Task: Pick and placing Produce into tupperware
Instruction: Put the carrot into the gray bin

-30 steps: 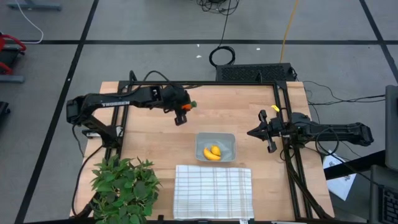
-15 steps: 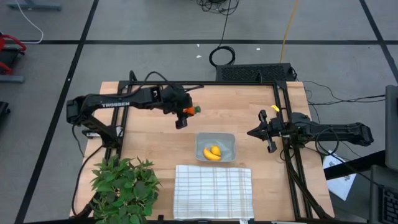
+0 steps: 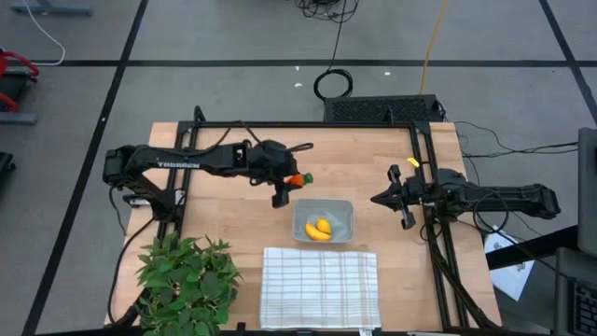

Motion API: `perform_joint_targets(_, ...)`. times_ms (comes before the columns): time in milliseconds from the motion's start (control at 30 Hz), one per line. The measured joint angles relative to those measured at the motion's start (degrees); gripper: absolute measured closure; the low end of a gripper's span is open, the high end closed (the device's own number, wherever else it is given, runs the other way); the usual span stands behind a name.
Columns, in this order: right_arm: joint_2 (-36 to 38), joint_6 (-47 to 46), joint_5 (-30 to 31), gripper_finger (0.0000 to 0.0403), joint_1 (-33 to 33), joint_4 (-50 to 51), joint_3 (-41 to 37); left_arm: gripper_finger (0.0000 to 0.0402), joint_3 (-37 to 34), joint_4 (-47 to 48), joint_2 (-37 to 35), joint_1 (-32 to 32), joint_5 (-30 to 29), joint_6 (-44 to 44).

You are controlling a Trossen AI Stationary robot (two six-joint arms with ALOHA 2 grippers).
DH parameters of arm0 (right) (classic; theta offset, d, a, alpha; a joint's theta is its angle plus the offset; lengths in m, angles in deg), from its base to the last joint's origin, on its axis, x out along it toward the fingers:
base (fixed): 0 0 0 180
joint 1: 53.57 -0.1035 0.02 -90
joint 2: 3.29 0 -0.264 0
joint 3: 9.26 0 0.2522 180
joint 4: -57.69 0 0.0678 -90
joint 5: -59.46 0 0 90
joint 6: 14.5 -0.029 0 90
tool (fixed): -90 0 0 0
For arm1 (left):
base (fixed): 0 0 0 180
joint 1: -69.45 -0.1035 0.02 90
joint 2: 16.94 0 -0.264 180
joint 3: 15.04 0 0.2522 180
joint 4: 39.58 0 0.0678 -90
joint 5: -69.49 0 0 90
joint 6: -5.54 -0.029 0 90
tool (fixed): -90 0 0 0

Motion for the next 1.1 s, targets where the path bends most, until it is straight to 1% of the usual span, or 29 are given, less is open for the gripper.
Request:
perform_joint_targets(67,-0.02,0.0,0.0,0.0403,0.0,-0.02,0.0,0.0236,0.17,-2.27,0.89,0.96,0.01,0.71)
perform_joint_targets(467,0.0,0.0,0.0,0.0403,0.0,0.11,0.0,0.0236,0.02,-8.34,8.0,4.59,0.03,2.98)
perform_joint_targets(700,0.0,0.01,0.0,0.0403,0.0,0.12,0.0,0.0236,0.04,-12.1,8.47,7.12,0.08,3.03)
perform_joint_targets(900,-0.02,0.0,0.0,0.0403,0.0,0.16,0.0,0.0236,0.06,-14.38,10.01,9.08,0.05,0.85)
perform_joint_targets(1100,-0.02,0.0,0.0,0.0403,0.0,0.25,0.0,0.0236,0.07,-16.77,14.08,9.86,0.03,-0.73)
